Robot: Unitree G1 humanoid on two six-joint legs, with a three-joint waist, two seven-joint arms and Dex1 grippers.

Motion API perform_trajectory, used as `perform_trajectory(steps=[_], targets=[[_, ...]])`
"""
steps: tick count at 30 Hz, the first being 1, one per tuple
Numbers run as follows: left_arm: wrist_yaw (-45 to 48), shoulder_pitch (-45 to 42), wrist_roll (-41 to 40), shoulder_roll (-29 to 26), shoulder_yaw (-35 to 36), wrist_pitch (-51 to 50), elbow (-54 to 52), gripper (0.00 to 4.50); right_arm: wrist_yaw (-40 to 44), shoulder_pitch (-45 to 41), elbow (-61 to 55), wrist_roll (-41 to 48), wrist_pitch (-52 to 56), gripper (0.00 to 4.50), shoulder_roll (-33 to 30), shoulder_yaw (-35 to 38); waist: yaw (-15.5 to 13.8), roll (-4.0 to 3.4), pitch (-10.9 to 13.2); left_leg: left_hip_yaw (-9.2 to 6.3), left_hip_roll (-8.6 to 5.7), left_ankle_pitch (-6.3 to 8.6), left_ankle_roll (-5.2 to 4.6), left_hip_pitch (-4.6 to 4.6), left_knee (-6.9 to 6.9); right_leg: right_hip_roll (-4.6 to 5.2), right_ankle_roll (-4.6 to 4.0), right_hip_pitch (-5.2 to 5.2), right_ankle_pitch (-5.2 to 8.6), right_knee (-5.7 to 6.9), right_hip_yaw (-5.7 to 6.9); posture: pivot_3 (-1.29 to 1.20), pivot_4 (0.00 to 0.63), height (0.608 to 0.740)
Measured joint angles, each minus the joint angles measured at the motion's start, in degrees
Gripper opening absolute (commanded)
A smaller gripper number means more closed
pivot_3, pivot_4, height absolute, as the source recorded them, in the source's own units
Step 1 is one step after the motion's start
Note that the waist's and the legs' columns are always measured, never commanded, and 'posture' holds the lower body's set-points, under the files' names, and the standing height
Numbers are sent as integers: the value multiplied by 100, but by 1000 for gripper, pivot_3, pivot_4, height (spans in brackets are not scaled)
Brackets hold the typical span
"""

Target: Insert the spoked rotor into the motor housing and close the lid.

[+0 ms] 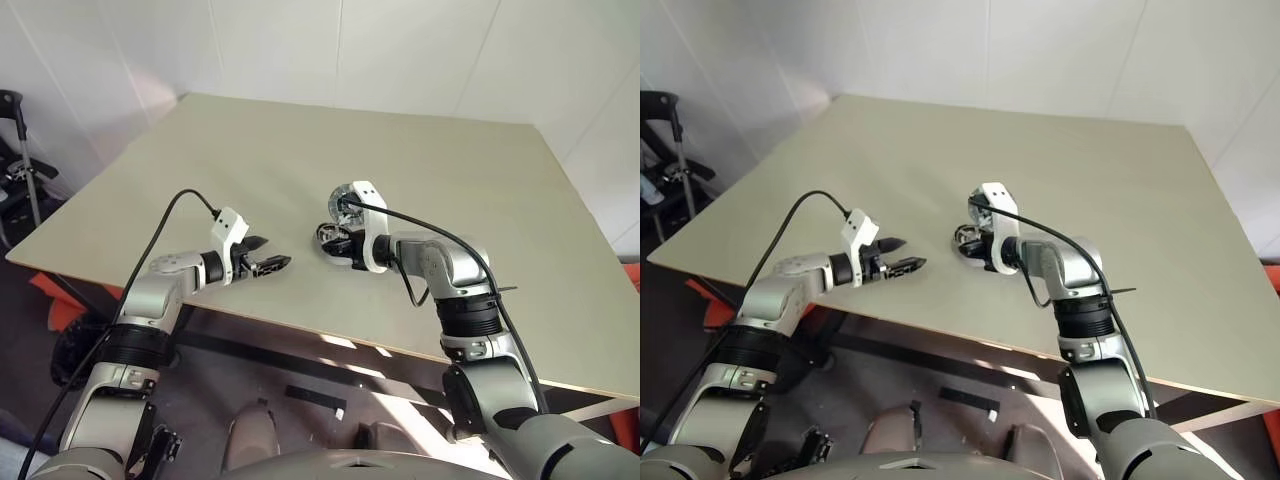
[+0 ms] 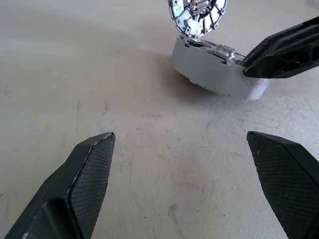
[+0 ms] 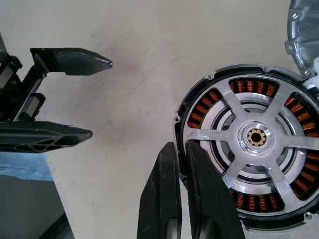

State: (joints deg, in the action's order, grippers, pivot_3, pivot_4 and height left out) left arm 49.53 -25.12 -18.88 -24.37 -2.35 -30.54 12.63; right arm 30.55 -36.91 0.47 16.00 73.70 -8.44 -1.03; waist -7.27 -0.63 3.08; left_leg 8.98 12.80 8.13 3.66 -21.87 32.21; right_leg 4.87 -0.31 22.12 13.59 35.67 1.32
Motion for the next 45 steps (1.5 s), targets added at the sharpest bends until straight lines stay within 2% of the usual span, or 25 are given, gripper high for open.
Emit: perform_trajectory(steps=[13,21,31,45], targets=[[-34,-1,0,-9,2,3,2,4500,-160,152,-405,290,444,36,112,-13,17,0,0,-1,3,-1,2,4,-5,-4,0,3,2,1,-2,0,0,740],[-44,-1,0,-20,3,2,2,4500,-499,-170,-398,357,747,36,418,262,28,-1,0,0,2,-3,6,2,-5,-5,0,9,2,4,-5,0,0,740],[-58,-1,-1,-21,7,2,2,4500,-709,-335,-393,524,869,36,546,267,-2,-1,0,-3,1,-6,11,-8,-6,-4,2,13,1,4,-2,0,0,740],[-42,0,-17,-274,178,-10,-18,4500,-923,-569,474,561,446,36,836,401,15,0,0,-10,1,-21,37,9,-7,-4,5,5,3,16,-2,0,0,740]])
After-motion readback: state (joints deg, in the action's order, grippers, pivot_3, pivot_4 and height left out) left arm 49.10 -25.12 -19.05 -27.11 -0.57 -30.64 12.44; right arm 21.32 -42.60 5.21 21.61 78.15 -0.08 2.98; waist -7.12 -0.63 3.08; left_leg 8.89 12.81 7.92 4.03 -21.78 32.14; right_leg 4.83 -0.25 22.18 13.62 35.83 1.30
